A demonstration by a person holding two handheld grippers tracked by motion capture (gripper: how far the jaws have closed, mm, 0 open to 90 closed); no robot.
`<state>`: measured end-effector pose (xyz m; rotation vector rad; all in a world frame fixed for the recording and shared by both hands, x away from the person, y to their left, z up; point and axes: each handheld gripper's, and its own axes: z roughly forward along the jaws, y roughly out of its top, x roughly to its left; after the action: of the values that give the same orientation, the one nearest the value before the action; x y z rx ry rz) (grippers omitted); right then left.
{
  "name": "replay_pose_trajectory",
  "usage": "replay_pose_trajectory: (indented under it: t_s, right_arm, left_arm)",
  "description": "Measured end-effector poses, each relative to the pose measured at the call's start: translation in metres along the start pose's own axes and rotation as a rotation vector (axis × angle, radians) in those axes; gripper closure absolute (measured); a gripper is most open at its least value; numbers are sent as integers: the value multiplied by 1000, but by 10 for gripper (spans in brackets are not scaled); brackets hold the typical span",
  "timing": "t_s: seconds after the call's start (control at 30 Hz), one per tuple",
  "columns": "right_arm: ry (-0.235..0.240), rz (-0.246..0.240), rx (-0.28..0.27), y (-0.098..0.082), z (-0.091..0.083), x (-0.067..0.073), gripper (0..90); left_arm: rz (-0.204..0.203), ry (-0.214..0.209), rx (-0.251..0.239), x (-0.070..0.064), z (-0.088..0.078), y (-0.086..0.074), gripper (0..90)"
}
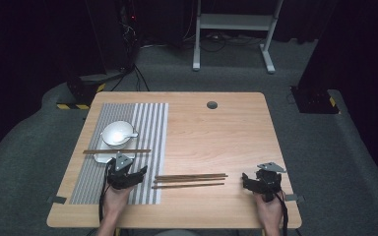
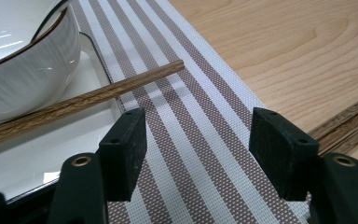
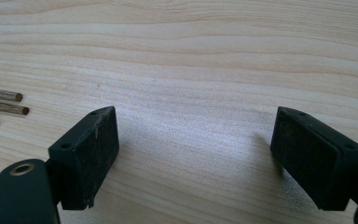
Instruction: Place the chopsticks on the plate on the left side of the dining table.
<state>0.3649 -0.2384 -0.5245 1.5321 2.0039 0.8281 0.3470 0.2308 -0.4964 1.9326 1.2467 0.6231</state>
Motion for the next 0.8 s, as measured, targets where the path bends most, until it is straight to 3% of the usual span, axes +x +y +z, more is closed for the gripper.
replay_pose_trajectory:
  t_s: [0.8]
  right_arm:
    - [0, 0, 0, 0, 0, 0, 151]
  left_arm:
    - [-11, 23, 47, 3, 24, -4, 371]
